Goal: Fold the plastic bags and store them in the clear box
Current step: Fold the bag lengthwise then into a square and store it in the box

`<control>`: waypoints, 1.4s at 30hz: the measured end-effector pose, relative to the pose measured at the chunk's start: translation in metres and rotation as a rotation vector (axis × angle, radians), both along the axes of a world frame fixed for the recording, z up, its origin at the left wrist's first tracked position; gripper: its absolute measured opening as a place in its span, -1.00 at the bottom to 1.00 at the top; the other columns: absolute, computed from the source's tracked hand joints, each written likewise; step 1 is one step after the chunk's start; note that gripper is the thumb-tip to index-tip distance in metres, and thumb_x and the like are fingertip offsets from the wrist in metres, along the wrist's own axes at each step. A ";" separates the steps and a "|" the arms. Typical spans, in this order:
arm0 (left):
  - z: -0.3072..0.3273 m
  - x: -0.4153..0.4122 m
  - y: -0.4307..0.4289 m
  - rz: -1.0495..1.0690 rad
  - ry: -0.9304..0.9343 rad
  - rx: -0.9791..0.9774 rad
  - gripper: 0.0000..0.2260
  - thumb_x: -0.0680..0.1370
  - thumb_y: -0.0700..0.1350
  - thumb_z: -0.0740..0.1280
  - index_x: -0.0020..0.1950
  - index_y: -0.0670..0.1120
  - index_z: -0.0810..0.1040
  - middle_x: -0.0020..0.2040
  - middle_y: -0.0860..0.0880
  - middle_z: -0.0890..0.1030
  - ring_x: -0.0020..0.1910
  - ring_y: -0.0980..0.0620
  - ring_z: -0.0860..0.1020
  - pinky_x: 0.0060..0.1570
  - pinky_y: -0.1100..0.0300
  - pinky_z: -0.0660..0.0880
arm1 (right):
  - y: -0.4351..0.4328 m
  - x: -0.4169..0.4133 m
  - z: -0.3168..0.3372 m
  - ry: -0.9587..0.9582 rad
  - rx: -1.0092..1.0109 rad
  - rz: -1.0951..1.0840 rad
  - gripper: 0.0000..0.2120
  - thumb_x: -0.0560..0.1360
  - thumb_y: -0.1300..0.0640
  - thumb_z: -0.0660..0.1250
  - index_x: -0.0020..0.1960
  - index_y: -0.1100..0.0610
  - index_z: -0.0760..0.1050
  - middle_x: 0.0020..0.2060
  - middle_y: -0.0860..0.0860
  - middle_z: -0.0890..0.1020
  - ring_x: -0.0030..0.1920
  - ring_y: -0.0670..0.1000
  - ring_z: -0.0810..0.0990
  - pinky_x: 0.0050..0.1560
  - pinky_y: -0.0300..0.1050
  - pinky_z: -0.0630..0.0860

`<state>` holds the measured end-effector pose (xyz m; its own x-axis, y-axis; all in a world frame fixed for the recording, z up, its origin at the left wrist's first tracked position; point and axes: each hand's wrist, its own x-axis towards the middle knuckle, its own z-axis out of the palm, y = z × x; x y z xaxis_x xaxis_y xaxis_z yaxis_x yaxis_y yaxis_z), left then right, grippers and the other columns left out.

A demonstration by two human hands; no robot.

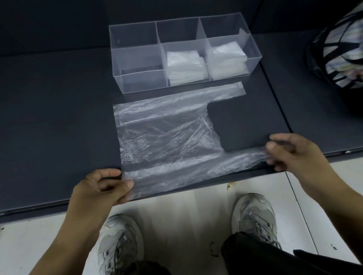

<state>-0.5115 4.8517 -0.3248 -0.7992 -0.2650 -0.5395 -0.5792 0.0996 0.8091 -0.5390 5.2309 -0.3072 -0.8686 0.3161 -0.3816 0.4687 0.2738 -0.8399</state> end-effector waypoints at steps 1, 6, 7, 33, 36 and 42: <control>-0.001 0.001 0.000 -0.011 0.014 -0.011 -0.77 0.39 -0.22 0.52 -0.01 -0.04 0.58 -0.21 -0.02 0.70 -0.30 0.03 0.68 -0.34 0.34 0.55 | 0.002 0.001 -0.001 -0.003 0.096 0.047 -0.80 0.49 0.15 0.40 0.10 0.03 0.52 -0.30 -0.03 0.68 -0.33 -0.14 0.64 -0.28 -0.26 0.53; 0.002 0.005 0.008 -0.094 0.076 -0.158 -0.75 0.41 -0.25 0.50 0.00 0.00 0.57 -0.25 0.04 0.67 -0.42 0.09 0.61 -0.29 0.26 0.49 | -0.002 0.007 -0.005 0.051 0.365 0.075 -0.68 0.46 0.22 0.43 0.19 0.08 0.51 -0.26 0.00 0.63 -0.22 -0.04 0.61 -0.17 -0.30 0.49; 0.004 0.006 0.009 -0.106 0.075 -0.188 -0.73 0.41 -0.22 0.51 0.03 0.00 0.55 -0.26 0.05 0.66 -0.41 0.09 0.61 -0.29 0.25 0.48 | -0.004 0.009 -0.004 0.060 0.442 0.091 -0.67 0.47 0.23 0.42 0.22 0.11 0.50 -0.22 0.01 0.60 -0.19 -0.01 0.59 -0.14 -0.27 0.49; -0.035 -0.062 0.031 -0.754 0.340 -1.189 -0.33 0.55 0.26 -0.28 0.57 -0.09 -0.16 0.58 -0.02 -0.15 0.51 0.11 -0.26 0.49 0.04 -0.29 | -0.081 -0.045 -0.025 0.098 1.107 0.592 -0.20 0.52 -0.35 -0.20 0.57 0.16 -0.08 0.56 0.11 -0.05 0.55 0.09 -0.12 0.52 0.10 -0.20; -0.033 -0.063 0.033 -0.748 0.345 -1.183 -0.30 0.54 0.27 -0.29 0.57 -0.10 -0.14 0.58 -0.02 -0.13 0.53 0.09 -0.23 0.49 0.03 -0.27 | -0.143 -0.072 -0.023 0.349 0.909 0.816 -0.32 0.60 -0.22 0.02 0.56 0.16 0.00 0.56 0.10 0.03 0.55 0.08 -0.07 0.53 0.03 -0.18; -0.033 -0.062 0.033 -0.751 0.352 -1.183 -0.30 0.54 0.27 -0.27 0.58 -0.11 -0.12 0.58 -0.04 -0.12 0.52 0.10 -0.22 0.49 0.05 -0.28 | -0.160 -0.106 -0.044 0.312 0.926 0.981 -0.38 0.63 -0.19 -0.08 0.57 0.07 -0.10 0.57 0.02 -0.07 0.55 0.00 -0.16 0.50 -0.02 -0.25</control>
<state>-0.5738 4.8845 -0.3580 -0.9905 0.1260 -0.0547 0.1184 0.9850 0.1256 -0.6455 5.0711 -0.3511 -0.8905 -0.4385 -0.1212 -0.4094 0.8886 -0.2066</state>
